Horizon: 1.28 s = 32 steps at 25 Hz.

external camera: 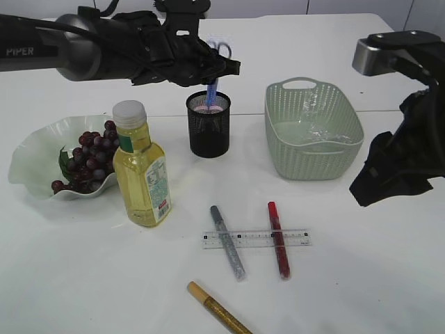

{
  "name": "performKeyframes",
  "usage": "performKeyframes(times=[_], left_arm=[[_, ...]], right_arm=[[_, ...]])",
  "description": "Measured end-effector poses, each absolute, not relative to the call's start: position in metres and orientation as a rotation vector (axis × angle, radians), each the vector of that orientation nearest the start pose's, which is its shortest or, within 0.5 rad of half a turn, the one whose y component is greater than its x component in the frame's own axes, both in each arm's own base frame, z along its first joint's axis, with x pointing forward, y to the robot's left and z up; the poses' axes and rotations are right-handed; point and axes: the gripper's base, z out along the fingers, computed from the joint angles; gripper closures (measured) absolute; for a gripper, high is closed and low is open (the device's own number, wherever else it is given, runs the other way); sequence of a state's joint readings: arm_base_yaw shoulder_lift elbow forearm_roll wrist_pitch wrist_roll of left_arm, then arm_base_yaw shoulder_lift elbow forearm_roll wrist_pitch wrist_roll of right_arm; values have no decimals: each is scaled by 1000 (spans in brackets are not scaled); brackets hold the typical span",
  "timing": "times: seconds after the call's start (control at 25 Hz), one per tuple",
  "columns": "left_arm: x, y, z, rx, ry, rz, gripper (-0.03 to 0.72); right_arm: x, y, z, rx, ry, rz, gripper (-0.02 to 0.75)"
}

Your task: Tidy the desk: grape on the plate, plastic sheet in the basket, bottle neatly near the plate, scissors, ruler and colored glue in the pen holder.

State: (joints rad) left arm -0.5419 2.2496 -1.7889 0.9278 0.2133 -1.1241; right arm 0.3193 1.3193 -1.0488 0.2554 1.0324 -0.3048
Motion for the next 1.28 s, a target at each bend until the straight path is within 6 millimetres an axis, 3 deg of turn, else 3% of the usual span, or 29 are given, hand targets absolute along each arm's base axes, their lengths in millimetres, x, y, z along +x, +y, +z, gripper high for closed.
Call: performKeyframes(times=[0.68, 1.0, 1.28], left_arm=[[459, -255, 208, 202, 2083, -256, 436], [445, -232, 264, 44, 2080, -160, 440], [423, -214, 293, 126, 2209, 7, 453]], right_arm=[[231, 97, 299, -737, 2670, 339, 423], [231, 97, 299, -744, 2663, 337, 424], [232, 97, 300, -743, 2657, 336, 424]])
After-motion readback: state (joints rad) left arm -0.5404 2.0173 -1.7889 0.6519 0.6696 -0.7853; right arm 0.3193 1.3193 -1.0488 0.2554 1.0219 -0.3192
